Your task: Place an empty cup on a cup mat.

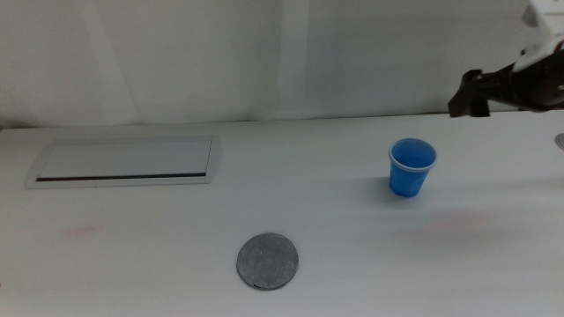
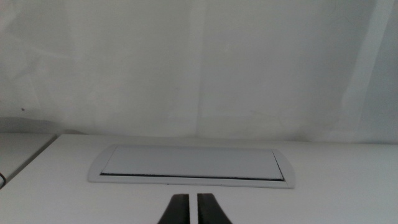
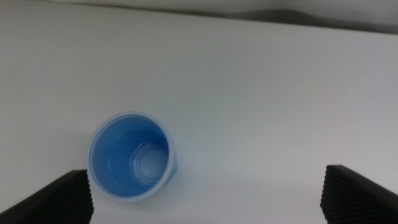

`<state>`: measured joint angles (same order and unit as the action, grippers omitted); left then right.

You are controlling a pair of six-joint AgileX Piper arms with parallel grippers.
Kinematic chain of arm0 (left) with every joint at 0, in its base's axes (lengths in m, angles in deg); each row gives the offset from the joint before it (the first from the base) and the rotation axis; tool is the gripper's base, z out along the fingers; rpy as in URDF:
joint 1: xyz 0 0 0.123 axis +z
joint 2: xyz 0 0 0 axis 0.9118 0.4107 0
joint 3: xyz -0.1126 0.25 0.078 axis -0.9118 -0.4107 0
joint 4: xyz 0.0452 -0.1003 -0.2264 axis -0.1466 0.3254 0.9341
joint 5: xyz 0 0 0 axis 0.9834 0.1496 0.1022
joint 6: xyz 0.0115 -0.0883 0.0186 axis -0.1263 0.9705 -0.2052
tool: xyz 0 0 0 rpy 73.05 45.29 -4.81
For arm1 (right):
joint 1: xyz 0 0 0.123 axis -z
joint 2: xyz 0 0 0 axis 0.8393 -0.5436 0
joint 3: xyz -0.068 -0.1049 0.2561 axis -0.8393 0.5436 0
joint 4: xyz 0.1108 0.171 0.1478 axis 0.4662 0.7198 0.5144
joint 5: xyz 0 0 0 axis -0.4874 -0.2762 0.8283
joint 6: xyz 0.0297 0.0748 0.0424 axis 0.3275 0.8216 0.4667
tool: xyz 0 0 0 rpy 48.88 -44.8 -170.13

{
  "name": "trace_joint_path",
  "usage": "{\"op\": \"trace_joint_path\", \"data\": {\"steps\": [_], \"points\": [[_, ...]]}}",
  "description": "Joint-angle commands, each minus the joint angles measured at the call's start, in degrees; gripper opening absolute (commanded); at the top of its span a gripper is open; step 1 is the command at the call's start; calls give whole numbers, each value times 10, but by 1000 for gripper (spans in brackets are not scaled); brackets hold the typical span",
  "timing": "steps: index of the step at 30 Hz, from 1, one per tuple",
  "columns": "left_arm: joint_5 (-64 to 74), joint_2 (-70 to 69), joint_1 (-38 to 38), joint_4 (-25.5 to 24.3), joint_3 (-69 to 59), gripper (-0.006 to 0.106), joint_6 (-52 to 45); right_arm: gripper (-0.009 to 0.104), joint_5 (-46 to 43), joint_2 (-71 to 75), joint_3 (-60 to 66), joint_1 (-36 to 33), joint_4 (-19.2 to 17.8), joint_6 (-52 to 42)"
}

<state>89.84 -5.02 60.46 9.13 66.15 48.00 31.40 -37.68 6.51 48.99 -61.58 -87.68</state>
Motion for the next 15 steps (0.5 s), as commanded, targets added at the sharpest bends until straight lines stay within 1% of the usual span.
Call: {"op": "trace_joint_path", "data": {"steps": [1, 8, 15], "points": [[0, -1, 1, 5, -22, -3, 3, 103, 10, -27, -18, -11, -5, -5], [0, -1, 1, 5, -22, -3, 3, 103, 12, -89, -50, -28, -11, 9], [0, -1, 1, 5, -22, -3, 3, 103, 40, -136, -78, -29, -12, 13]]}}
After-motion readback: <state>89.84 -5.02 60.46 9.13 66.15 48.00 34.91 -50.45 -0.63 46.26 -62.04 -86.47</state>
